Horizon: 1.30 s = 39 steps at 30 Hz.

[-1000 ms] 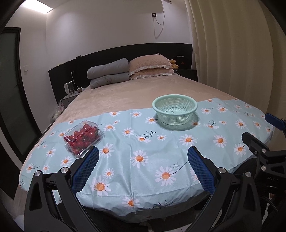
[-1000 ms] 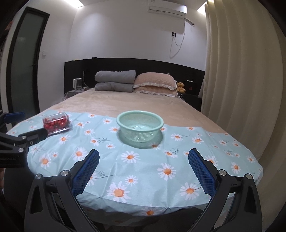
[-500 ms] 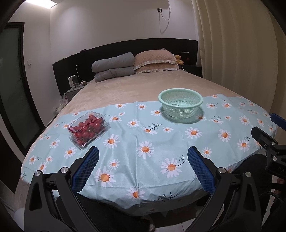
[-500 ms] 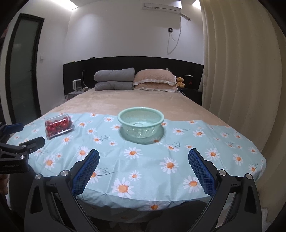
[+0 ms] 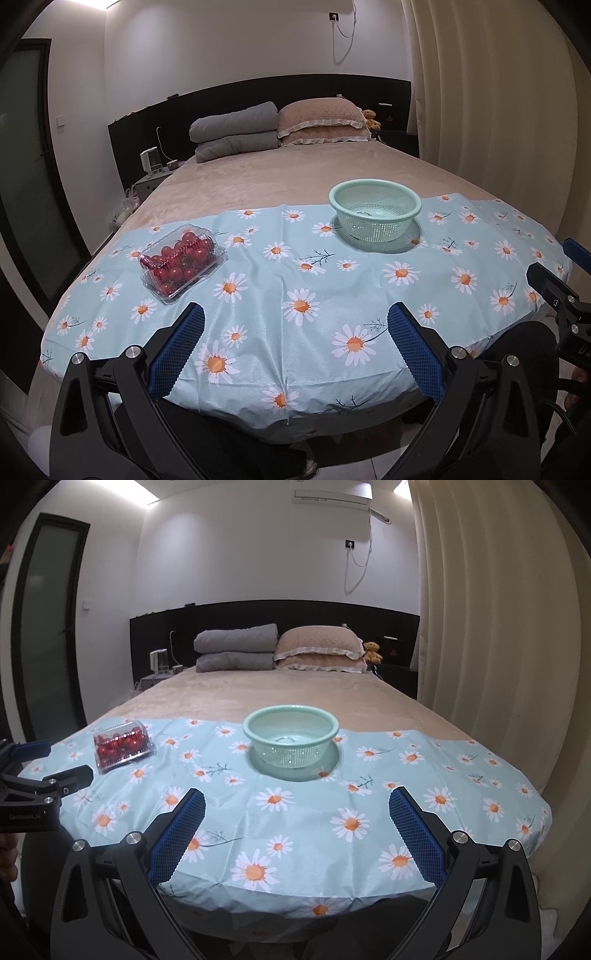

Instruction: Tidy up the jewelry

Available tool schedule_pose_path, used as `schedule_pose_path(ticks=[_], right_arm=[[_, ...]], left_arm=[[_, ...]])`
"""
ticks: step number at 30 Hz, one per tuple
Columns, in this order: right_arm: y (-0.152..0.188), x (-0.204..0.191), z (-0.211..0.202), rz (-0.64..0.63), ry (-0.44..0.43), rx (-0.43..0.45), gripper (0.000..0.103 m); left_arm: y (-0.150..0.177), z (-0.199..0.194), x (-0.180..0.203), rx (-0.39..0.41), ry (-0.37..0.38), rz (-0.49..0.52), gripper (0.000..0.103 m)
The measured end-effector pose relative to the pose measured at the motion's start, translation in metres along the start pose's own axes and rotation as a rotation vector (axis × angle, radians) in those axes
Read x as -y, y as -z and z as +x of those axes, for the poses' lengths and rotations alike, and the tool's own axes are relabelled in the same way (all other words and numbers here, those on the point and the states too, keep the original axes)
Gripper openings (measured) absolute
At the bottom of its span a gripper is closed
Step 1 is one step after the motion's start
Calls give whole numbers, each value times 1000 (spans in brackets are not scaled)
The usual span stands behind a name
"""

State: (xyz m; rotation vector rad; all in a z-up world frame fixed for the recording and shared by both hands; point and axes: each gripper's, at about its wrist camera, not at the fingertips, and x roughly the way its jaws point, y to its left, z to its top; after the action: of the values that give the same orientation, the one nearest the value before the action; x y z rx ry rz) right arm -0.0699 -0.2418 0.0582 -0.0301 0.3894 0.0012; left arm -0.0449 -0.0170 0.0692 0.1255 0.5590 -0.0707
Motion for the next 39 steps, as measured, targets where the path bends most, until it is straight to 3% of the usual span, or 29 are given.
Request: schedule_pose_path(ticks=[11, 39], right_arm=[[0, -6, 1, -36, 13, -7, 95], [6, -18, -5, -127, 4, 18, 95]], left_arm=[[-3, -3, 0, 24, -12, -5, 97], [2, 10, 11, -16, -6, 66, 97]])
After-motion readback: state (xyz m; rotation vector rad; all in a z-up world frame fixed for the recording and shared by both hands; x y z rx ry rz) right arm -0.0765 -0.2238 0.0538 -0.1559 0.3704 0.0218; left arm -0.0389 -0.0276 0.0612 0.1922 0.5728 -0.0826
